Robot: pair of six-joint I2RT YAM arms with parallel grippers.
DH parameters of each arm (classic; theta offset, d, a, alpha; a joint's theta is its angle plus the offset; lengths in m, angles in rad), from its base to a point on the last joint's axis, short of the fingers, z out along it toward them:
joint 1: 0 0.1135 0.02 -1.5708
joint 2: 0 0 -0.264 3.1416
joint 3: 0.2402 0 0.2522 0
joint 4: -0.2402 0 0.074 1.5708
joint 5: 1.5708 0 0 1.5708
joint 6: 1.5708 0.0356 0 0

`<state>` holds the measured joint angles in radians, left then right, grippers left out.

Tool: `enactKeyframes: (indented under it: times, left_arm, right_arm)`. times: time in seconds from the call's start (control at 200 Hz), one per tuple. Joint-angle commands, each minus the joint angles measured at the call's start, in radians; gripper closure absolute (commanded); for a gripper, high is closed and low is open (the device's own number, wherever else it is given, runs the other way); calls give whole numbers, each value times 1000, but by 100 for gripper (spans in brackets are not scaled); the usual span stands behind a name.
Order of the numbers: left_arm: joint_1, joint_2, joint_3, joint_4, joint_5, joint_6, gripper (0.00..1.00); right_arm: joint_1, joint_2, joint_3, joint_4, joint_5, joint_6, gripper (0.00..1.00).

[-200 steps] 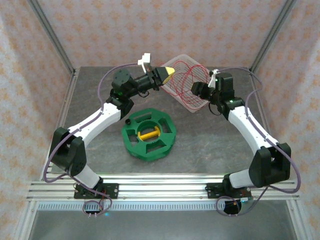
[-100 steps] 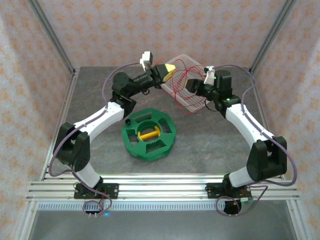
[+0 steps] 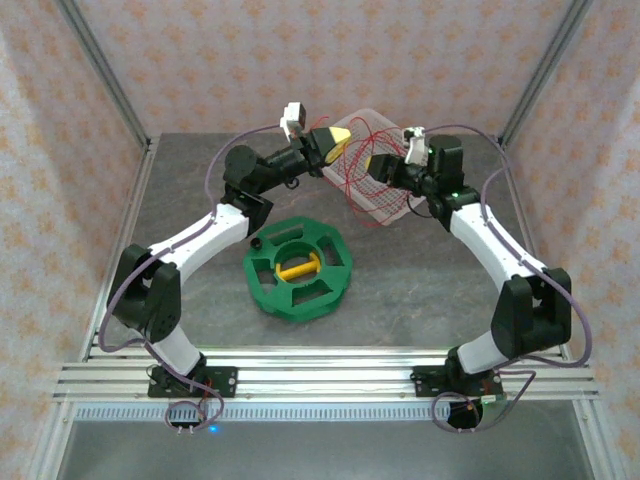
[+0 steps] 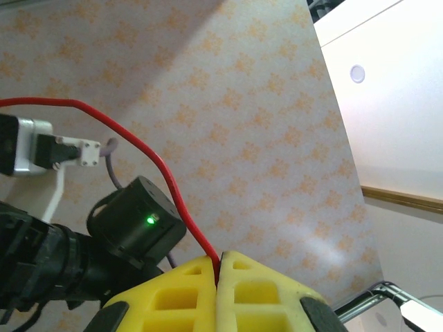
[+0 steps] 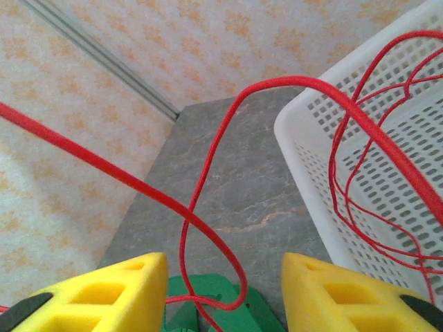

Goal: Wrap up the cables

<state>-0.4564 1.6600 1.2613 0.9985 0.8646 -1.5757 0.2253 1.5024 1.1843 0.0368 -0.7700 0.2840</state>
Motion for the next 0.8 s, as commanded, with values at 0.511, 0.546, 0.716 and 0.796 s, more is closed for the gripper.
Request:
enactKeyframes:
  times: [0.511, 0.546, 0.716, 0.796]
  left_arm:
    - [3, 54, 27, 136, 20, -73, 100]
    - [10, 48, 30, 85, 23, -33, 100]
    - [73, -26, 42, -331, -14, 273, 74]
    - [90, -60, 73, -565, -68, 452, 73]
  right_arm:
    - [17, 85, 166, -148, 41, -40, 100]
    - [17, 62, 168, -204, 114, -40, 100]
    - [17, -65, 170, -461, 420, -23, 100]
    - [19, -92, 194, -573, 464, -26, 100]
